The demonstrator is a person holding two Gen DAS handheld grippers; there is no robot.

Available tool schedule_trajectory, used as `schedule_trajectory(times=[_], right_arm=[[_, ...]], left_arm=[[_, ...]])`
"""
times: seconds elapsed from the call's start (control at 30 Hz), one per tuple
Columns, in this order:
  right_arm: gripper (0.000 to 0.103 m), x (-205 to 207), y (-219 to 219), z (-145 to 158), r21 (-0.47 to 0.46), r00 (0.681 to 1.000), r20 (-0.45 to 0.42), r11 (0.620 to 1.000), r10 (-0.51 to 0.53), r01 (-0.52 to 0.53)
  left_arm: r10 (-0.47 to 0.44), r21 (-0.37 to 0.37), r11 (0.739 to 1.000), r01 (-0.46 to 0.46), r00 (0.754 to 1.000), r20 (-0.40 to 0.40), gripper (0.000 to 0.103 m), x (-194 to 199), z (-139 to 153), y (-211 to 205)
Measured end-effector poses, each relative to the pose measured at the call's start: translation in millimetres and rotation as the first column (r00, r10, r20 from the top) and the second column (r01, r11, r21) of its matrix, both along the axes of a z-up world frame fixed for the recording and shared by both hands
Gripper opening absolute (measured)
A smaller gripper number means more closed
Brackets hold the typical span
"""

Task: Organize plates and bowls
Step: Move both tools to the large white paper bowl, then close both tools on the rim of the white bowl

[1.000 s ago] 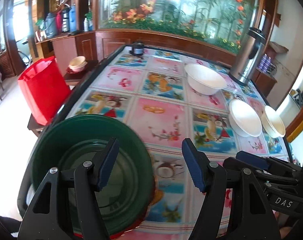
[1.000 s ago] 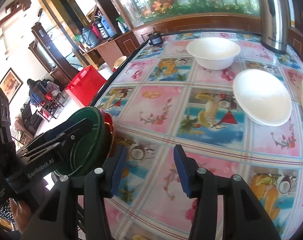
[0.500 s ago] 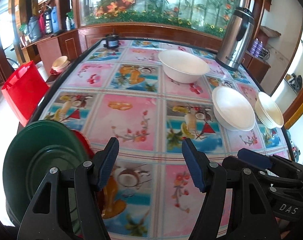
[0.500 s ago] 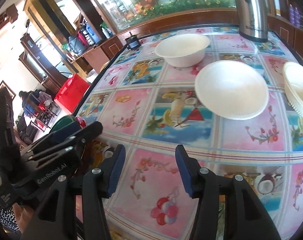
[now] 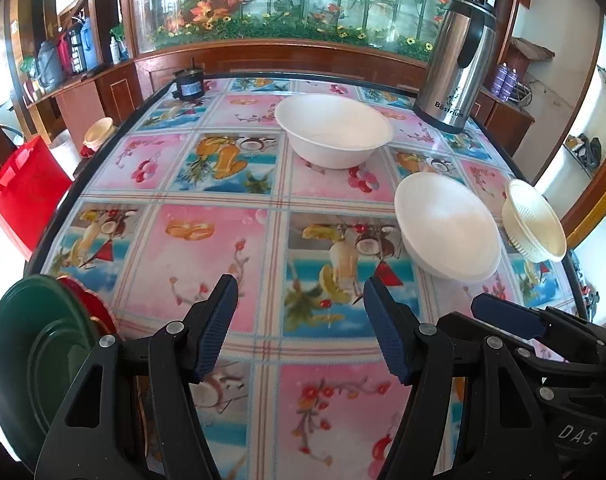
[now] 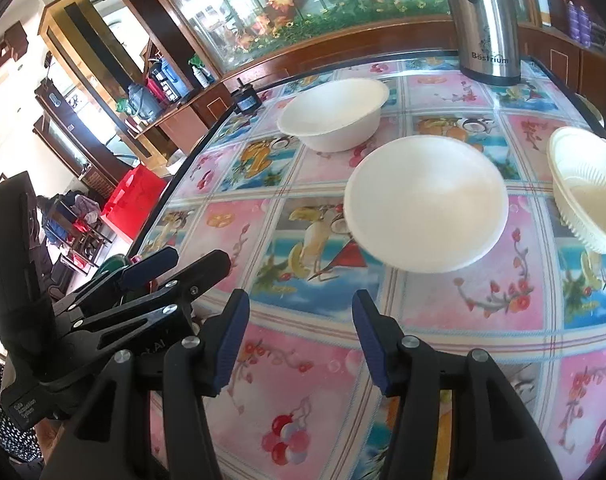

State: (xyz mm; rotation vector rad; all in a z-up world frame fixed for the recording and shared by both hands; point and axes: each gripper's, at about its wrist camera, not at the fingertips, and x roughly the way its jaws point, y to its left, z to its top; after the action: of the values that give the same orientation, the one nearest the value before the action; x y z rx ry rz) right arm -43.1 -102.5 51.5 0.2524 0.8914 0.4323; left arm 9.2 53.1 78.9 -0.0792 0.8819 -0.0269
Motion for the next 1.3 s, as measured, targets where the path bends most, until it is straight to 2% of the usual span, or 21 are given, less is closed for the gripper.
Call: schedule_trajectory(times=[0.43, 0.83, 1.3], right_arm=[[0.057, 35.1, -20.2, 4.6, -0.021, 0.999, -0.01, 0.999, -0.032, 0.032], [0.059, 84.2, -28.1, 16.8, -0.049, 0.999, 0.012, 0.998, -0.037, 0.037], [0.06, 126.9, -30.3, 13.1, -0.075, 0.999, -0.005, 0.996, -0.039, 0.038]], left_arm=[[0.032, 0.028, 0.999, -0.032, 0.999, 0.0, 0.066, 47.3, 6.0, -7.1], [0.079, 0.055, 0.995, -0.078, 0.997, -0.006, 0.066, 95.6, -0.1, -3.7], [0.111, 0.058, 0.992, -0.109, 0.993, -0.037, 0.066, 135.5, -12.3, -0.5]])
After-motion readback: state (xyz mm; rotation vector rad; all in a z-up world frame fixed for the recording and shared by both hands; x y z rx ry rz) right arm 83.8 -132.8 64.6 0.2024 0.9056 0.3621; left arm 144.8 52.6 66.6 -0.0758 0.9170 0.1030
